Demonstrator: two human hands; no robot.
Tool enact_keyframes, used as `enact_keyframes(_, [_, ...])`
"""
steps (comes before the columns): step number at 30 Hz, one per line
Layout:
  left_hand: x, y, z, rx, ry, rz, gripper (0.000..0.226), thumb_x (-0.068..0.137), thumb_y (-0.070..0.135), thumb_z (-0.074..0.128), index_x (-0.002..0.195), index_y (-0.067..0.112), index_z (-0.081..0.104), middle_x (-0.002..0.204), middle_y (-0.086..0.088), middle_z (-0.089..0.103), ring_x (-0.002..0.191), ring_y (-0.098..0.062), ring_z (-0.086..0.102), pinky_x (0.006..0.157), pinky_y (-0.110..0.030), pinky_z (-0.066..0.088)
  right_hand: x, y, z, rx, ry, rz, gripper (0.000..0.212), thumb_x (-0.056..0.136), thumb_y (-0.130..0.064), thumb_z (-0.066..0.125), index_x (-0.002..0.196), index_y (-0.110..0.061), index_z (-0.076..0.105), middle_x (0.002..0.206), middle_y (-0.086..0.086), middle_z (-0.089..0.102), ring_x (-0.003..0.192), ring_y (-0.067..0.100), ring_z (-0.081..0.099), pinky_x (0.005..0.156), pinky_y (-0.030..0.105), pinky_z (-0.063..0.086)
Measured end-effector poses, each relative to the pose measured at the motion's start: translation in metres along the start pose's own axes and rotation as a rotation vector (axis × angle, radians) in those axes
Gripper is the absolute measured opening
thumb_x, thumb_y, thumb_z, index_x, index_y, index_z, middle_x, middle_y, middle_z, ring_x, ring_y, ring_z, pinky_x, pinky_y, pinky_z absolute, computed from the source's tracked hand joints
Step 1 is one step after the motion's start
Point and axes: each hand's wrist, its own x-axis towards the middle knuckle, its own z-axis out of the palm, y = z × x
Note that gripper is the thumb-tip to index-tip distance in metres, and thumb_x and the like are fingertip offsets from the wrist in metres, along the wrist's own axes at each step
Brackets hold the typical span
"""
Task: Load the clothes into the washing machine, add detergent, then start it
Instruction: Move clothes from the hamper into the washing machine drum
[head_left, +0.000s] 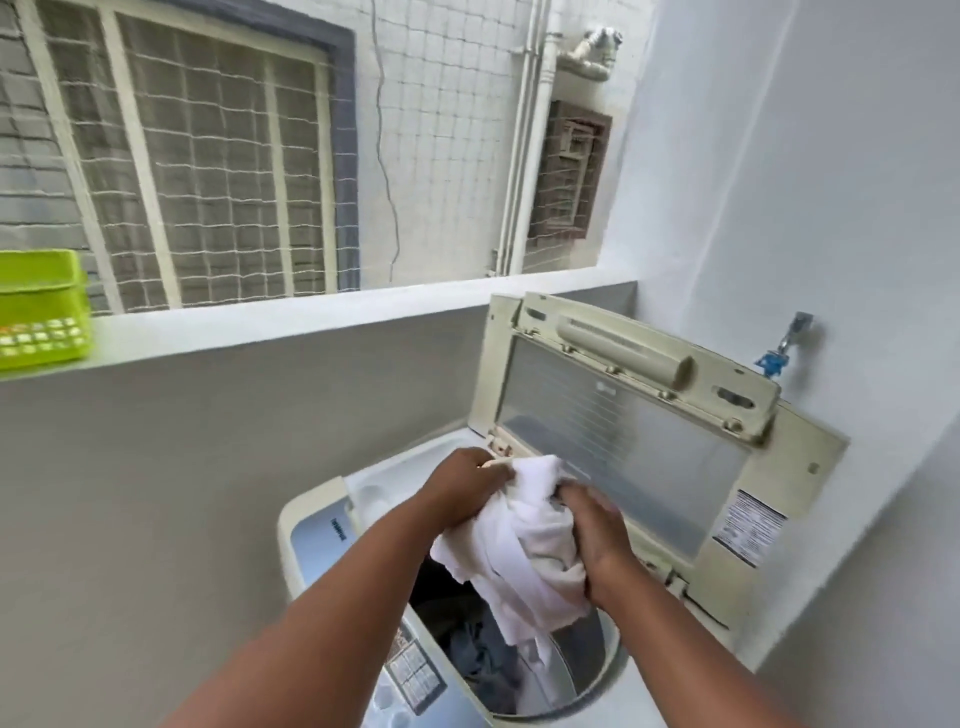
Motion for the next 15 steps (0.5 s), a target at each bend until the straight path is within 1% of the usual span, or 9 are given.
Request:
enact_keyframes(1, [0.003, -0.012, -0.002, 0.025, 0.031, -0.012, 0.025, 0.09, 0.036, 0.058, 0.087, 0.012, 0.066, 0.095, -0.006, 0.068, 0.089, -0.022, 0.062, 0.074, -0.029, 0.043, 0.005, 0.001, 0.005, -0.072, 0.025, -0.024, 0.015, 0.08, -0.02, 0.063, 0.081, -0.01, 0.073, 0.079, 0.004, 0.073, 0.075, 0.024, 0.066, 0.067, 0.03, 0.048])
enact_keyframes(3, [0.007, -0.032, -0.001, 0.085, 0.063, -0.041, 0.031, 0.091, 0.041, 0.055, 0.098, 0.013, 0.066, 0.105, -0.004, 0.068, 0.098, -0.023, 0.062, 0.082, -0.031, 0.045, 0.018, 0.005, 0.012, -0.233, 0.051, -0.061, 0.016, 0.081, -0.017, 0.061, 0.079, -0.014, 0.076, 0.078, -0.001, 0.074, 0.078, 0.023, 0.067, 0.067, 0.029, 0.049])
enact_keyframes(4, [0.01, -0.04, -0.001, 0.111, 0.072, -0.052, 0.032, 0.091, 0.042, 0.053, 0.1, 0.014, 0.066, 0.107, -0.003, 0.068, 0.099, -0.023, 0.061, 0.084, -0.032, 0.045, 0.023, 0.007, 0.017, -0.309, 0.046, -0.086, 0.016, 0.081, -0.018, 0.06, 0.08, -0.015, 0.076, 0.081, -0.002, 0.074, 0.08, 0.023, 0.067, 0.068, 0.029, 0.05])
enact_keyframes(6, [0.021, -0.057, 0.002, 0.174, 0.084, -0.063, 0.03, 0.092, 0.044, 0.05, 0.1, 0.018, 0.064, 0.108, -0.002, 0.067, 0.101, -0.023, 0.06, 0.084, -0.032, 0.046, 0.038, 0.015, 0.023, -0.424, 0.037, -0.115, 0.016, 0.083, -0.019, 0.06, 0.083, -0.017, 0.075, 0.087, -0.001, 0.074, 0.081, 0.022, 0.066, 0.072, 0.031, 0.051])
enact_keyframes(8, [0.033, -0.07, 0.008, 0.232, 0.081, -0.077, 0.03, 0.093, 0.044, 0.048, 0.103, 0.02, 0.063, 0.111, -0.002, 0.066, 0.104, -0.023, 0.059, 0.082, -0.031, 0.043, 0.055, 0.026, 0.026, -0.5, 0.039, -0.136, 0.016, 0.086, -0.02, 0.059, 0.088, -0.018, 0.074, 0.092, 0.003, 0.073, 0.079, 0.021, 0.063, 0.074, 0.032, 0.05])
enact_keyframes(10, [0.048, -0.083, 0.019, 0.282, 0.066, -0.075, 0.032, 0.094, 0.045, 0.046, 0.109, 0.022, 0.062, 0.116, -0.001, 0.066, 0.107, -0.023, 0.059, 0.086, -0.031, 0.045, 0.076, 0.039, 0.028, -0.587, 0.045, -0.144, 0.019, 0.089, -0.022, 0.056, 0.093, -0.014, 0.073, 0.097, 0.008, 0.072, 0.081, 0.025, 0.06, 0.076, 0.032, 0.048])
enact_keyframes(12, [0.063, -0.096, 0.034, 0.333, 0.037, -0.071, 0.034, 0.094, 0.045, 0.046, 0.114, 0.023, 0.061, 0.121, -0.002, 0.064, 0.11, -0.023, 0.058, 0.09, -0.031, 0.044, 0.098, 0.057, 0.029, -0.699, 0.022, -0.149, 0.023, 0.09, -0.025, 0.053, 0.101, -0.015, 0.071, 0.106, 0.008, 0.071, 0.091, 0.028, 0.061, 0.078, 0.031, 0.045])
enact_keyframes(13, [0.071, -0.103, 0.043, 0.361, 0.007, -0.075, 0.035, 0.095, 0.045, 0.046, 0.116, 0.021, 0.061, 0.124, -0.004, 0.063, 0.112, -0.024, 0.058, 0.091, -0.03, 0.042, 0.11, 0.069, 0.03, -0.758, -0.011, -0.149, 0.025, 0.091, -0.026, 0.051, 0.104, -0.016, 0.069, 0.108, 0.008, 0.07, 0.096, 0.029, 0.061, 0.078, 0.031, 0.044])
enact_keyframes(15, [0.089, -0.117, 0.064, 0.418, -0.064, -0.096, 0.034, 0.095, 0.043, 0.046, 0.116, 0.02, 0.059, 0.124, -0.005, 0.063, 0.113, -0.025, 0.057, 0.089, -0.03, 0.041, 0.135, 0.097, 0.03, -0.87, -0.092, -0.167, 0.024, 0.093, -0.029, 0.05, 0.104, -0.017, 0.068, 0.108, 0.007, 0.069, 0.098, 0.028, 0.061, 0.079, 0.031, 0.046])
